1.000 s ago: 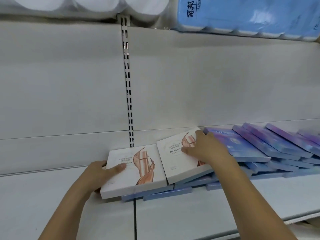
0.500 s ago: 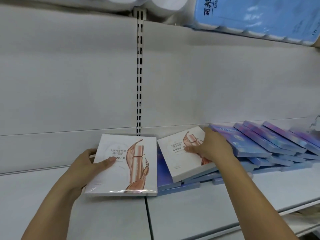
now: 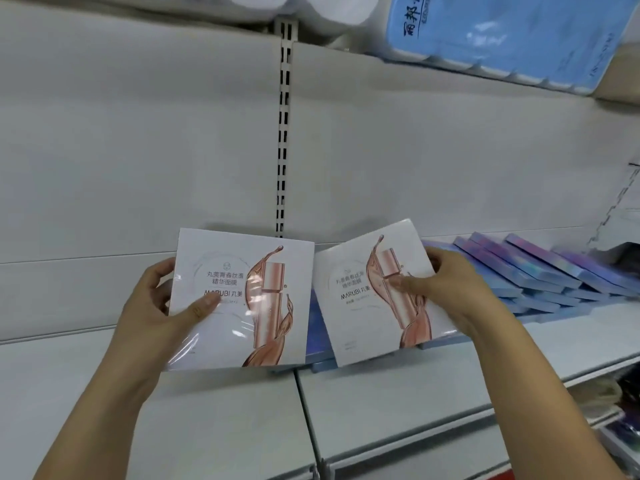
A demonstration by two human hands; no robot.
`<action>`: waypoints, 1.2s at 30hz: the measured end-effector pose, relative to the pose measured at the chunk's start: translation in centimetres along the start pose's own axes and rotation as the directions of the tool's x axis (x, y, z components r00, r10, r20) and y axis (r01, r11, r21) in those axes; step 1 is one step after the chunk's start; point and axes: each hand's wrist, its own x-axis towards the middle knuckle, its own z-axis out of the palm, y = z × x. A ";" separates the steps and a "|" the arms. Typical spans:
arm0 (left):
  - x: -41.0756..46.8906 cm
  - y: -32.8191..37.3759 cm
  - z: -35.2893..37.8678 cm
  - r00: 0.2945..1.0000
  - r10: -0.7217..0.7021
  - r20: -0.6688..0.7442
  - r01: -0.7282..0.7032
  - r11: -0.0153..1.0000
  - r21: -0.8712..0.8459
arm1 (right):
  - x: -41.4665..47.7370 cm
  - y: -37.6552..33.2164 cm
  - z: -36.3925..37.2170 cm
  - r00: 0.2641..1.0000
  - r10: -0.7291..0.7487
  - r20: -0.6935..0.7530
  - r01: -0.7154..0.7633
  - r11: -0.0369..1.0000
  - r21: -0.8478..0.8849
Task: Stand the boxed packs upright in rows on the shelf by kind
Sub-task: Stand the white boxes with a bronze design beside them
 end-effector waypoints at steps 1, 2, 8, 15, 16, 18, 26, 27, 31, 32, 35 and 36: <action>-0.3 0.2 -0.3 1.000 0.011 -0.021 -0.011 1.000 0.011 | -0.4 -0.1 -0.2 1.000 -0.017 -0.011 0.018 0.996 0.082; -0.7 0.4 -0.5 0.999 0.020 -0.037 -0.019 1.000 0.011 | -0.8 -0.2 -0.3 0.999 -0.044 -0.019 0.046 0.989 0.143; -4.8 1.7 -3.4 0.994 0.009 -0.111 -0.019 0.996 -0.091 | -2.5 -0.2 0.0 0.985 -0.167 0.046 0.112 0.820 0.562; -11.1 2.2 -10.6 0.972 -0.065 -0.225 0.032 0.988 -0.149 | -4.8 1.1 7.6 0.953 -0.135 0.273 -0.156 0.552 0.819; -12.0 2.3 -11.9 0.966 -0.062 -0.252 0.025 0.988 -0.150 | -5.5 0.7 8.8 0.946 -0.135 0.295 -0.173 0.557 0.812; -13.7 2.4 -14.9 0.952 -0.056 -0.299 0.011 0.989 -0.149 | -6.8 -0.7 11.2 0.928 -0.154 0.339 -0.196 0.570 0.798; -18.8 1.5 -26.3 0.906 -0.051 -0.421 -0.031 0.982 -0.184 | -13.6 -7.6 20.3 0.860 -0.276 0.429 -0.188 0.610 0.770; -19.4 1.5 -28.0 0.899 -0.058 -0.434 -0.029 0.981 -0.190 | -14.8 -8.4 21.6 0.856 -0.280 0.436 -0.197 0.603 0.773; -21.6 1.8 -36.0 0.905 -0.076 -0.418 0.003 0.985 -0.173 | -20.0 -11.4 27.2 0.854 -0.239 0.463 -0.238 0.611 0.755; -22.0 2.0 -37.9 0.913 -0.070 -0.402 0.006 0.987 -0.159 | -21.3 -12.1 28.5 0.852 -0.229 0.470 -0.253 0.606 0.754; -23.3 2.1 -42.9 0.920 -0.083 -0.383 0.028 0.989 -0.147 | -24.3 -14.2 31.7 0.846 -0.201 0.495 -0.278 0.625 0.729; -23.6 1.8 -44.3 0.920 -0.093 -0.381 0.038 0.988 -0.149 | -25.0 -14.8 32.6 0.843 -0.192 0.502 -0.281 0.639 0.716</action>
